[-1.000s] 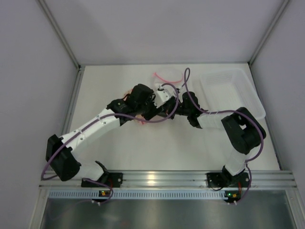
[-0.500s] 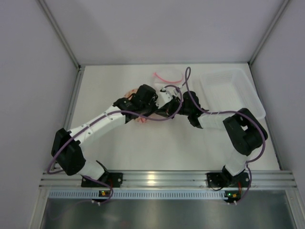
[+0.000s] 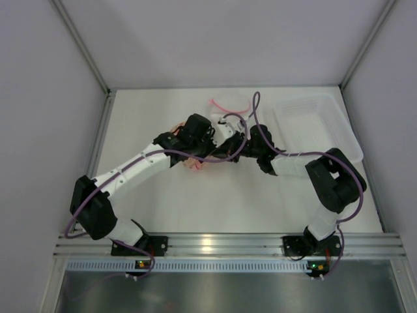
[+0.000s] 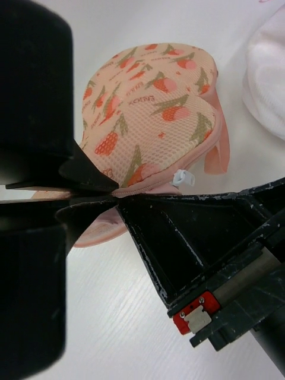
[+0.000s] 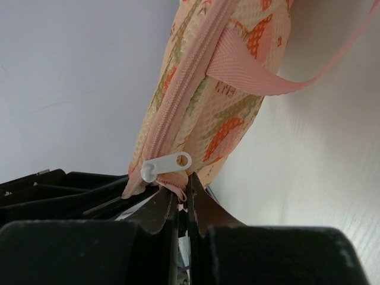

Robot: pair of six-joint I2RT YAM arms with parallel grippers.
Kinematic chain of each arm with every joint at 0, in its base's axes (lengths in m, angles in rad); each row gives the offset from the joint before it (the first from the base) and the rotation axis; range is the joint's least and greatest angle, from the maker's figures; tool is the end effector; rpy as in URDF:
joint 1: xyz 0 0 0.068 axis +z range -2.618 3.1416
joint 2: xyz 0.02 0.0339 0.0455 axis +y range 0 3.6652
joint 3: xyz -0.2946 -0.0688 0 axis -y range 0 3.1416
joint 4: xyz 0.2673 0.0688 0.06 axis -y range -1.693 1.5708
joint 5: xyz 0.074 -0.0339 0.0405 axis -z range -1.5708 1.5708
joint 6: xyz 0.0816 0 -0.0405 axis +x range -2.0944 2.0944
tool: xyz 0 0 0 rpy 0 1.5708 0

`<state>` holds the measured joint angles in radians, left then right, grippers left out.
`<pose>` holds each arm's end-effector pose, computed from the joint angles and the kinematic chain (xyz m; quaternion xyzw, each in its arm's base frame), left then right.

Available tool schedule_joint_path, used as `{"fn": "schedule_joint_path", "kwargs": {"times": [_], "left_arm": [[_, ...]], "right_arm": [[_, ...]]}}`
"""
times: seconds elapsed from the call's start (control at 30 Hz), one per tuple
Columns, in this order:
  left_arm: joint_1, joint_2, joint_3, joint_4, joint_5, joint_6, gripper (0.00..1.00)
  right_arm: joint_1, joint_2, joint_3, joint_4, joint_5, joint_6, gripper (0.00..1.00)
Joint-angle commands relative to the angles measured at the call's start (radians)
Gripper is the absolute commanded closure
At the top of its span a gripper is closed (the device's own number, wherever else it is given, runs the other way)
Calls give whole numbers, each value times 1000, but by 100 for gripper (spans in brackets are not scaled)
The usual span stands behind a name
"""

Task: Place the bra in the laundry bag and zip it closed
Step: Adjust the bra in the laundry bag.

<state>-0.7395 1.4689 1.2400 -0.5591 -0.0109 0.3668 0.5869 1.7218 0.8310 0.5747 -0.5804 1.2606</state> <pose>0.2767 -0.2512 0.2940 0.4839 0.7876 -0.0657 0.3758 0.3201 0.2667 0.1904 0.0979 0.7877 0.5884 0.1542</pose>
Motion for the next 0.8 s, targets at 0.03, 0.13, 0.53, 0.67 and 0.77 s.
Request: {"fn": "schedule_joint_path", "kwargs": {"times": [0.03,0.13,0.53,0.67,0.77], "left_arm": [[-9,-64,-11,7,158,-58,100],[-21,-59,-31,7,241,-101,100],[-23,-18,-14,8,514,-302,100],[34,-21,-51,7,457,-336,100],[121,-21,-63,8,476,-359,100]], "right_arm": [[2,1,25,56,19,22,100],[5,22,42,85,34,48,100],[36,56,42,206,77,132,100],[44,10,39,194,30,103,87],[24,-22,40,149,-33,27,70]]}}
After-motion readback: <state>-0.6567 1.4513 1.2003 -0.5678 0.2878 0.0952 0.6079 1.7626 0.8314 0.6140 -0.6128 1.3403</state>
